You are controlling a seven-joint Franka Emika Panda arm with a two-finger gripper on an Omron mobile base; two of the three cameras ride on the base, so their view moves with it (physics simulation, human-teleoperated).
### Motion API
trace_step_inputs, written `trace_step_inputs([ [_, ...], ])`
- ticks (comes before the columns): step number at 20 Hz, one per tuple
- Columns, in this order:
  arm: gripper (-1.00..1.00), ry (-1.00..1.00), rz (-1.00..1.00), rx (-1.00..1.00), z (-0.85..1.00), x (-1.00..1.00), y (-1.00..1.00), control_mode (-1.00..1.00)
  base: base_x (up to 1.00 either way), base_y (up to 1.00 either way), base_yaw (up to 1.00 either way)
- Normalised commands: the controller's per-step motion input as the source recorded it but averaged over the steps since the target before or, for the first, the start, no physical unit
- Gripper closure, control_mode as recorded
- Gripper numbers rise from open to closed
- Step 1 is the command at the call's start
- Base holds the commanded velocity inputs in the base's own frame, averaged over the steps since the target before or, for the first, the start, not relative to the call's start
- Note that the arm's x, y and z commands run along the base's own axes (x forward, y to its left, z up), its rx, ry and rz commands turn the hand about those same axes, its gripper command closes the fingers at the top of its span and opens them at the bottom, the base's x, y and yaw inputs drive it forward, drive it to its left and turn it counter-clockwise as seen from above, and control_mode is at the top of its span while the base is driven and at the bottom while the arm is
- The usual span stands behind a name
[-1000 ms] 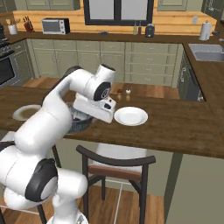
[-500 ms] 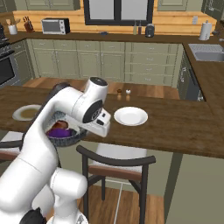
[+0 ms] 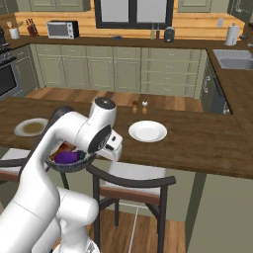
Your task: Pick the chicken drumstick and eggplant from their plates and place them in the bowl. Then put the bowl in the fridge.
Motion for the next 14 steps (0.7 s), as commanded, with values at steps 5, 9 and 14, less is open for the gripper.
trace_step_inputs([
  [5, 1.0, 0.0, 0.0, 0.0, 0.0, 0.0, 0.0, -1.0, 0.0, 0.0, 0.0],
  [9, 1.0, 0.0, 0.0, 0.0, 0.0, 0.0, 0.0, 1.0, -0.13, 0.03, 0.0],
  [14, 1.0, 0.0, 0.0, 0.0, 0.0, 0.0, 0.0, 1.0, -0.99, 0.19, 0.03],
])
